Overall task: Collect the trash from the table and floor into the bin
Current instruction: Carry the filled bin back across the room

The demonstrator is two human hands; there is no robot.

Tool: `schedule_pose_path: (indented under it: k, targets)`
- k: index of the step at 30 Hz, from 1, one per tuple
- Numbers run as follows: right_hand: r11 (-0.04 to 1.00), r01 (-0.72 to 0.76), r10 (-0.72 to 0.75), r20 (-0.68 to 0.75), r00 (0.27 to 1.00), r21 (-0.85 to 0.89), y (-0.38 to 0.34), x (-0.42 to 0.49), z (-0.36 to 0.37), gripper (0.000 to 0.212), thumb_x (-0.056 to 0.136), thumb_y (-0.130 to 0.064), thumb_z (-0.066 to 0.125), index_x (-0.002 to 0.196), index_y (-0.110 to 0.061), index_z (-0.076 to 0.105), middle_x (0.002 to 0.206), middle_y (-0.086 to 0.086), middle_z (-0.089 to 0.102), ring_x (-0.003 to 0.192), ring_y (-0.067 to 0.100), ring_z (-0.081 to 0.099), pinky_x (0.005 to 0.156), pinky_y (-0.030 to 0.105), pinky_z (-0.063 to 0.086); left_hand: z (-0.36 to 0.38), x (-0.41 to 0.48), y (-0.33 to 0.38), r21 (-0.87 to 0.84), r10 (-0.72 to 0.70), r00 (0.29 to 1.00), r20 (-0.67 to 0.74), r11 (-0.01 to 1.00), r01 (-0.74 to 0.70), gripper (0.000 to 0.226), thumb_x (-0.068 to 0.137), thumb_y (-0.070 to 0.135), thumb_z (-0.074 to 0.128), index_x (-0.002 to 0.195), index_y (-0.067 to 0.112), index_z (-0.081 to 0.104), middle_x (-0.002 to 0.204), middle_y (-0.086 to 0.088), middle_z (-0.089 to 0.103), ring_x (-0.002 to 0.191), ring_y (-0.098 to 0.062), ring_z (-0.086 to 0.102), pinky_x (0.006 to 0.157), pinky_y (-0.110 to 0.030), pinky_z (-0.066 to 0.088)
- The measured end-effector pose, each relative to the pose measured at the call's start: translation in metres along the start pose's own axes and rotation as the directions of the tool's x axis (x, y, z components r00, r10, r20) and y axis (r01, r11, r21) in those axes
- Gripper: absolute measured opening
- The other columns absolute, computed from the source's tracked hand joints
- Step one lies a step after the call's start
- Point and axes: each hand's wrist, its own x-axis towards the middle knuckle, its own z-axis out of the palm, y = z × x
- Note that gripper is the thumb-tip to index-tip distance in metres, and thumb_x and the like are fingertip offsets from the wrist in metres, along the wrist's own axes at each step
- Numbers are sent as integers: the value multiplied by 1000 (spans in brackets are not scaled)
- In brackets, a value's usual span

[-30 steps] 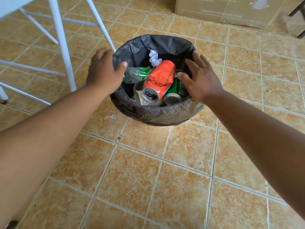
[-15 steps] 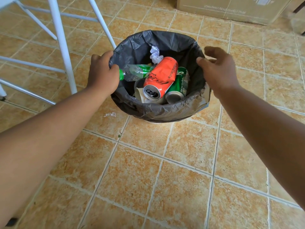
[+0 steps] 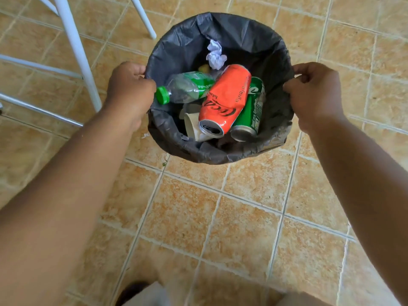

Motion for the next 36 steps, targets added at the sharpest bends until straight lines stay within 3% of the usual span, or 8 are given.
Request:
schedule_pose_path:
  k: [2, 6, 9, 12, 17, 27, 32, 36]
  targets:
    - [999, -47, 47, 13, 999, 4, -4, -26, -14, 27, 67, -13, 58, 85, -30, 71, 56, -14, 56, 57, 16, 55, 54, 41, 53, -14, -27, 0, 4, -28, 1000, -3, 1000, 28, 37, 77, 8, 56, 110, 20, 67, 87, 7, 70, 75, -6, 66, 64, -26, 54]
    - [990, -136, 137, 60, 989, -24, -33, -81, -61, 28, 68, -18, 60, 84, -40, 68, 63, -20, 60, 61, 11, 59, 60, 48, 56, -59, -95, 18, 76, -70, 996, 62, 995, 65, 29, 73, 15, 57, 94, 34, 61, 75, 10, 64, 65, -10, 60, 64, -34, 52]
    - [984, -168, 173, 103, 979, -62, -68, -124, -110, 27, 72, -18, 61, 91, -37, 67, 65, -22, 59, 61, 5, 56, 64, 38, 55, -100, -151, 45, 155, -114, 987, 112, 983, 96, 29, 75, 16, 57, 101, 29, 62, 87, -2, 68, 78, -23, 66, 72, -43, 55]
    - [974, -204, 215, 139, 967, -94, -118, -161, -165, 26, 76, -16, 60, 96, -33, 64, 65, -26, 58, 55, 0, 51, 54, 23, 45, -136, -206, 97, 163, -163, 978, 129, 976, 141, 27, 80, 11, 57, 98, 32, 59, 92, -9, 67, 86, -30, 65, 78, -50, 55]
    - [962, -232, 251, 136, 959, -143, -216, -208, -260, 26, 81, -11, 63, 96, -33, 61, 70, -15, 59, 58, -1, 52, 55, 20, 42, -191, -273, 203, 221, -171, 974, 147, 966, 136, 29, 82, 6, 57, 107, 20, 61, 93, -3, 68, 86, -23, 63, 72, -32, 47]
    - [980, -177, 181, 37, 983, -95, -388, -257, -417, 27, 84, -12, 65, 100, -34, 63, 76, -12, 63, 70, 1, 61, 57, 21, 43, -288, -365, 406, 186, -49, 980, 195, 982, 12, 26, 84, 8, 60, 97, 31, 57, 80, 11, 62, 73, -5, 59, 56, -20, 37]
    - [992, -112, 115, 45, 992, -57, -436, -250, -466, 25, 84, -11, 63, 102, -29, 65, 76, -8, 63, 72, 14, 62, 64, 30, 49, -311, -380, 473, 153, -7, 982, 191, 988, -23, 26, 84, 8, 59, 109, 16, 60, 91, -2, 65, 82, -20, 62, 64, -30, 44]
    - [997, -61, 63, 50, 997, -41, -453, -237, -491, 24, 81, -10, 64, 97, -28, 67, 72, -11, 61, 64, 5, 59, 56, 25, 48, -312, -392, 505, 125, 30, 986, 162, 991, -51, 22, 83, 7, 57, 103, 18, 59, 87, -3, 64, 81, -25, 62, 64, -33, 47]
